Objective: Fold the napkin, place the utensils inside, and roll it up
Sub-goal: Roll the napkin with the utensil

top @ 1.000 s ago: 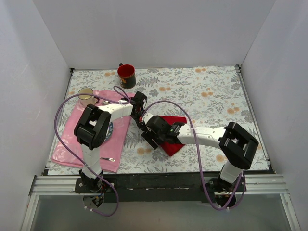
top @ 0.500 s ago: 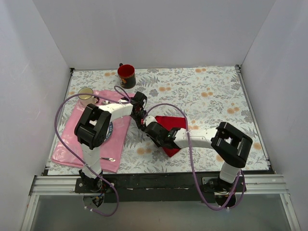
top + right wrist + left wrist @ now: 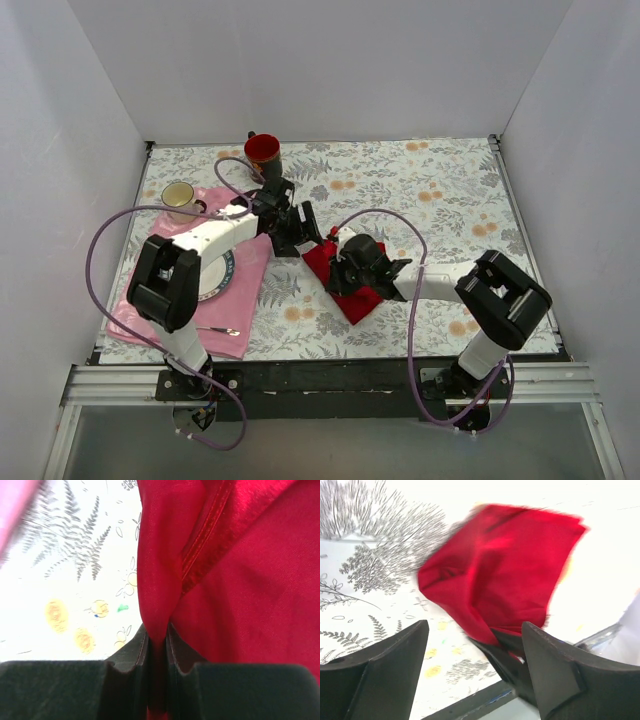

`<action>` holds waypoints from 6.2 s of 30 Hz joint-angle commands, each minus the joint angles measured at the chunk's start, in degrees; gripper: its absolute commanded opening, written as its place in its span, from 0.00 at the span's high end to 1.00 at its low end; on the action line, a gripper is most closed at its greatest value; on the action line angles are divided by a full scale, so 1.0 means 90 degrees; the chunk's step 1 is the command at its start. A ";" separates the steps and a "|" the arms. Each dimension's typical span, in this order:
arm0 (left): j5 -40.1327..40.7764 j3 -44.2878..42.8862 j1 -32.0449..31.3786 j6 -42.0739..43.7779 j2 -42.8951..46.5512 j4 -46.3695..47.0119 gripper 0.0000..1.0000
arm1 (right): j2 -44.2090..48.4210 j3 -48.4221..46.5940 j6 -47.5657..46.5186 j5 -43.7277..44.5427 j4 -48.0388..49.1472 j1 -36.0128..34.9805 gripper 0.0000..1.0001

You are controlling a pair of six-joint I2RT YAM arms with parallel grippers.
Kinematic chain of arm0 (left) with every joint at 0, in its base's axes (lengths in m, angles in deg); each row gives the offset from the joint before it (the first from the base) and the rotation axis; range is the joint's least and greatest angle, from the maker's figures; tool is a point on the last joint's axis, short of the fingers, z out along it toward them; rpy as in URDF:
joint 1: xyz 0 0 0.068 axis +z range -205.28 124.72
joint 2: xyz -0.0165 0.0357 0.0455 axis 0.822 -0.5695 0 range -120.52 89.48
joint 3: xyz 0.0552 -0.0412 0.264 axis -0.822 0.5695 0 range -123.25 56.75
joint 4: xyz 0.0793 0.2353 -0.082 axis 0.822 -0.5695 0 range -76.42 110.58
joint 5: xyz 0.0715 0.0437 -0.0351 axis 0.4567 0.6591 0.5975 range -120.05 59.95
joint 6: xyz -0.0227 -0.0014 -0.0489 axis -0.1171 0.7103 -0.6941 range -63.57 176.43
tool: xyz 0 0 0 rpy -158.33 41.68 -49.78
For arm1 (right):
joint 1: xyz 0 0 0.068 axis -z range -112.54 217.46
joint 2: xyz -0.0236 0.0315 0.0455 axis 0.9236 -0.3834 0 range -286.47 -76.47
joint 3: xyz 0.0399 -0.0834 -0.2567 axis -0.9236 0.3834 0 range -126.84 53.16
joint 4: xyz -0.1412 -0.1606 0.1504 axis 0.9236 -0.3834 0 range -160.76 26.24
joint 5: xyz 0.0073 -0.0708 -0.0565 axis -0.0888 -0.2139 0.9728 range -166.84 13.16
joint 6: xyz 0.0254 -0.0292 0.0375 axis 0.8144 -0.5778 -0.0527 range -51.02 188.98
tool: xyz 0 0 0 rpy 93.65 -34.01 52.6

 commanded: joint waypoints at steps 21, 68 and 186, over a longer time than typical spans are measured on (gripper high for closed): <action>-0.2593 0.2717 0.0074 -0.1362 0.0494 0.5101 0.72 | -0.1761 0.2142 0.2704 -0.4466 0.4910 0.1886 0.99; -0.2291 0.2650 0.0162 -0.1333 -0.0805 0.4437 0.83 | -0.0060 -0.1227 -0.1876 0.2243 -0.2583 -0.1102 0.16; 0.0104 0.0852 0.0231 -0.0278 0.0903 0.1233 0.18 | -0.0120 -0.0779 0.0398 -0.1532 -0.1120 0.0916 0.99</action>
